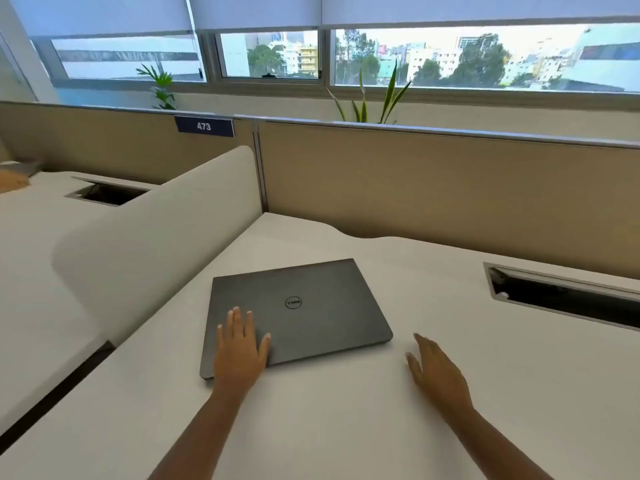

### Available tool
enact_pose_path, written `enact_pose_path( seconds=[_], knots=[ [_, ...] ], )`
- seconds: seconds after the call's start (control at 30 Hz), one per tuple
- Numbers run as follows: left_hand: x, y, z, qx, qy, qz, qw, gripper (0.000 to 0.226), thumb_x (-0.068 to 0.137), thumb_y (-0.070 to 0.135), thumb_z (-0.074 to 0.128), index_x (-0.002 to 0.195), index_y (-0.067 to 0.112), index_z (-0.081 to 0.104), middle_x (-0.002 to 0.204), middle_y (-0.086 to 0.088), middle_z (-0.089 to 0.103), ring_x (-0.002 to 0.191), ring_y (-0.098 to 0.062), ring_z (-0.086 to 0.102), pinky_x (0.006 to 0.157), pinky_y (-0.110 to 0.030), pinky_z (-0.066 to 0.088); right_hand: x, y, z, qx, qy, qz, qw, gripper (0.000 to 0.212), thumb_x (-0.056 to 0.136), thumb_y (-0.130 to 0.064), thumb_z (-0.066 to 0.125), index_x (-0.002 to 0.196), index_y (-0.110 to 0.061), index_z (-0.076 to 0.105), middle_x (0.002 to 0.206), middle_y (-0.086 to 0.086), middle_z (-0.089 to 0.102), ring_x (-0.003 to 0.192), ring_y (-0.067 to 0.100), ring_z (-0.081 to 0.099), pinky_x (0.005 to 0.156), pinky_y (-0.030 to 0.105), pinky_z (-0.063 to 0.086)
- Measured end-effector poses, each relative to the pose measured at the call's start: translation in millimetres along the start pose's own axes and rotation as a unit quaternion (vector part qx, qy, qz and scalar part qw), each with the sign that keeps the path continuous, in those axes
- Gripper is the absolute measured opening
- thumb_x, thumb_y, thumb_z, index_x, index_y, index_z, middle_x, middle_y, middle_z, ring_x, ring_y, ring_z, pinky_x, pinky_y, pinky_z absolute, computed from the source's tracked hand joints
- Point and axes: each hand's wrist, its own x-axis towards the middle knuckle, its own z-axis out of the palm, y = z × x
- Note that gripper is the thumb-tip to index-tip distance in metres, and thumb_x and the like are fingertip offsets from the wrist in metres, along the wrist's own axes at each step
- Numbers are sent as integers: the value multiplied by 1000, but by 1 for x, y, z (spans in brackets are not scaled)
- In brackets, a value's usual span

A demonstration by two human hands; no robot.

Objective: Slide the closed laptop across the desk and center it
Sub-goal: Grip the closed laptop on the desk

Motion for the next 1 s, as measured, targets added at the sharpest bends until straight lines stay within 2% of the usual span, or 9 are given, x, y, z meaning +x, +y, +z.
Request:
enact_pose_path(
  seconds=[0.03,0.1,0.17,0.23,0.33,0.47,0.7,0.83,1.0],
  knots=[
    [4,-11,0,-9,3,-36,999,102,82,61,-15,134,-6,42,143,-32,36,135,-43,34,111,-53,30,7,-9,2,42,7,11,999,49,97,-34,34,142,-16,26,147,6,38,133,21,38,107,33,34],
    [13,-29,0,-17,-4,-108,994,69,94,49,20,140,-2,32,150,-28,25,142,-37,21,117,-50,21,18,-28,2,93,-1,31,995,50,97,-36,35,141,-15,27,142,9,44,129,25,43,103,36,38],
    [24,-46,4,-16,-25,-145,989,61,96,39,36,143,2,25,153,-25,18,144,-34,15,118,-46,17,34,-46,3,107,-27,47,993,51,97,-37,35,141,-12,28,138,13,47,125,30,46,100,39,40],
    [29,-53,8,-29,-38,-166,985,61,96,40,36,144,4,22,153,-25,18,143,-34,17,117,-44,20,47,-58,4,112,-39,54,991,49,96,-35,37,137,-8,32,133,17,51,121,33,49,98,41,42],
    [35,-54,11,-52,-48,-182,981,61,96,39,37,144,5,21,148,-25,29,133,-36,35,109,-43,34,64,-72,6,117,-39,61,991,43,95,-31,41,126,-1,43,124,21,56,113,37,53,95,43,45],
    [43,-52,17,-39,-14,-185,982,57,94,34,43,140,1,32,121,-26,53,108,-37,54,88,-43,46,80,-84,13,115,-18,88,989,43,95,-30,42,118,6,47,120,28,54,113,42,50,96,46,43],
    [51,-48,17,-88,1,-255,963,52,90,31,52,126,-5,44,105,-27,54,92,-38,54,69,-41,51,92,-87,27,118,25,149,981,45,96,-30,42,115,9,49,121,31,49,114,44,46,96,47,41],
    [50,-48,21,-122,25,-273,954,46,86,28,60,105,-12,52,95,-31,56,84,-40,55,62,-41,52,96,-83,32,129,27,174,976,49,95,-35,41,114,9,48,120,31,51,113,44,48,95,47,41],
    [51,-49,19,-144,34,-302,942,46,84,31,62,95,-13,54,94,-33,57,84,-42,57,63,-42,50,96,-83,36,96,54,167,980,54,94,-42,38,107,9,52,113,28,57,105,43,53,88,44,45]
  ],
)
